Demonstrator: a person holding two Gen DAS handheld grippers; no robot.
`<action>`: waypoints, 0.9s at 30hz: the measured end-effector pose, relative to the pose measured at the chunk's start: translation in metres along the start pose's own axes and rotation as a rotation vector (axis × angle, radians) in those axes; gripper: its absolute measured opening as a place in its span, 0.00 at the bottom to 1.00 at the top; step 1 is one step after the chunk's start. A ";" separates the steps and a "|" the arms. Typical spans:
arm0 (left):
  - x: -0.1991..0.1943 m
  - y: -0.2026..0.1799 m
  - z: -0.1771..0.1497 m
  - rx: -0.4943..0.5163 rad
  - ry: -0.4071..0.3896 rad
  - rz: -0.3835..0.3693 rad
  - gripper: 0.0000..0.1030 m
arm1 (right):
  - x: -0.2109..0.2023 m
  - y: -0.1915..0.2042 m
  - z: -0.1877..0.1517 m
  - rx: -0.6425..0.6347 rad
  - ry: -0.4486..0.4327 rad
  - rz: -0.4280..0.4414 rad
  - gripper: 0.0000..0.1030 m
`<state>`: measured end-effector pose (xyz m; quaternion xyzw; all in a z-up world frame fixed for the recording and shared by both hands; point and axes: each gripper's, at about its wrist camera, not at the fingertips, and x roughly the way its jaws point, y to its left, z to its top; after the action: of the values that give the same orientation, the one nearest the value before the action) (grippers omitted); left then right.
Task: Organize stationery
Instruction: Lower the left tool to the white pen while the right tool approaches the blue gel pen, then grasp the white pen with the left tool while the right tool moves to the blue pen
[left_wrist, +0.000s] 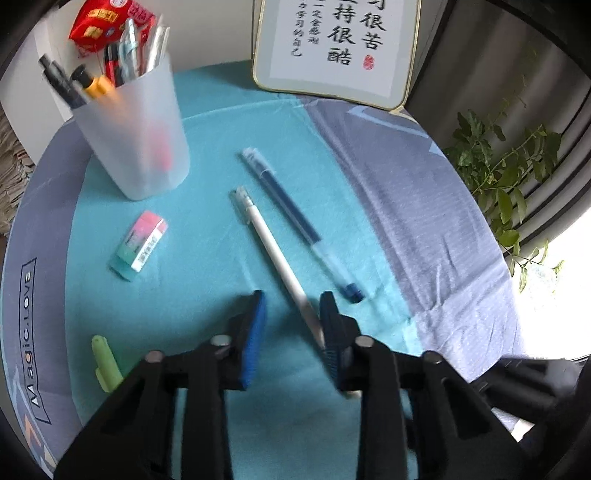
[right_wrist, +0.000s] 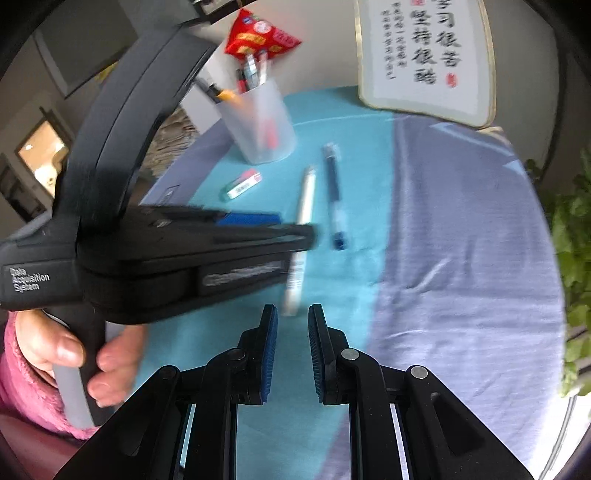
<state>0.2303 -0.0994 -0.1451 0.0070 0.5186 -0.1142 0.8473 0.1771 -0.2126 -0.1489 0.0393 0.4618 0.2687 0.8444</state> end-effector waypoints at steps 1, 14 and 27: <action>0.000 0.002 0.000 -0.001 0.002 0.000 0.11 | -0.002 -0.003 0.001 0.009 -0.007 -0.014 0.16; -0.025 0.031 -0.026 0.015 0.002 -0.035 0.05 | 0.019 -0.002 0.038 -0.005 -0.022 -0.123 0.16; -0.031 0.037 -0.041 0.037 0.010 -0.058 0.05 | 0.034 0.014 0.042 -0.101 0.059 -0.186 0.08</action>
<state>0.1882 -0.0526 -0.1406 0.0082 0.5205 -0.1483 0.8408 0.2191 -0.1762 -0.1460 -0.0543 0.4742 0.2133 0.8525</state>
